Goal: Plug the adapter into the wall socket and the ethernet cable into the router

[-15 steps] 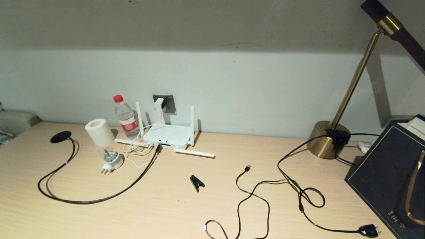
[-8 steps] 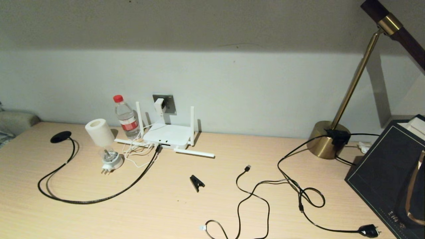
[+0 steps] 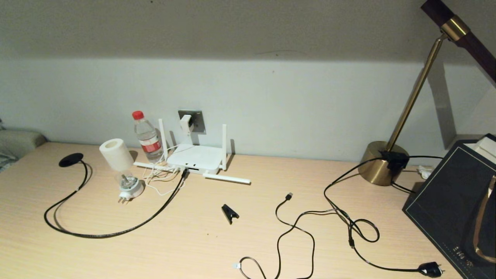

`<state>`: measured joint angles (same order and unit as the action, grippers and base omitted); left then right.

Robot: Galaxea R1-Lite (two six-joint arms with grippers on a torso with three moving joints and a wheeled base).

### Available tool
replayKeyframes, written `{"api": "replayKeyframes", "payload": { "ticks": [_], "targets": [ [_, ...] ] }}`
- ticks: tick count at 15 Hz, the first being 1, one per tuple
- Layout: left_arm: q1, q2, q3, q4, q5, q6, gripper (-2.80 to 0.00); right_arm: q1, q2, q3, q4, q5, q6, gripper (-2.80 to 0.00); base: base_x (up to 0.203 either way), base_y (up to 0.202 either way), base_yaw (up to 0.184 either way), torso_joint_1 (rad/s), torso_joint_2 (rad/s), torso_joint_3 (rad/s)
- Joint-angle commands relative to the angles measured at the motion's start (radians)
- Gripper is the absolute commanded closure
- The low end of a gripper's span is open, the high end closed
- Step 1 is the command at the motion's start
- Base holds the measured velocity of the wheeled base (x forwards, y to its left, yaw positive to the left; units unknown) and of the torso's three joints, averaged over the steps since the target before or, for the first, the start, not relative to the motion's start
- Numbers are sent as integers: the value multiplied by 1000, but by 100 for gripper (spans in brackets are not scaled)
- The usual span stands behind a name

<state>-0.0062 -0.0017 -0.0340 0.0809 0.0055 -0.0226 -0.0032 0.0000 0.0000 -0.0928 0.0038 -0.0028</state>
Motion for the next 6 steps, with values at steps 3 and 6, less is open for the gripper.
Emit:
{"api": "replayKeyframes", "payload": {
  "ticks": [3, 6],
  "targets": [
    [0, 0, 0, -1, 1, 0, 0, 0, 2, 35, -1, 1, -3, 0, 0, 0, 0, 0, 0, 0],
    [0, 0, 0, 0, 1, 0, 0, 0, 2, 35, -1, 1, -3, 0, 0, 0, 0, 0, 0, 0]
  ]
}}
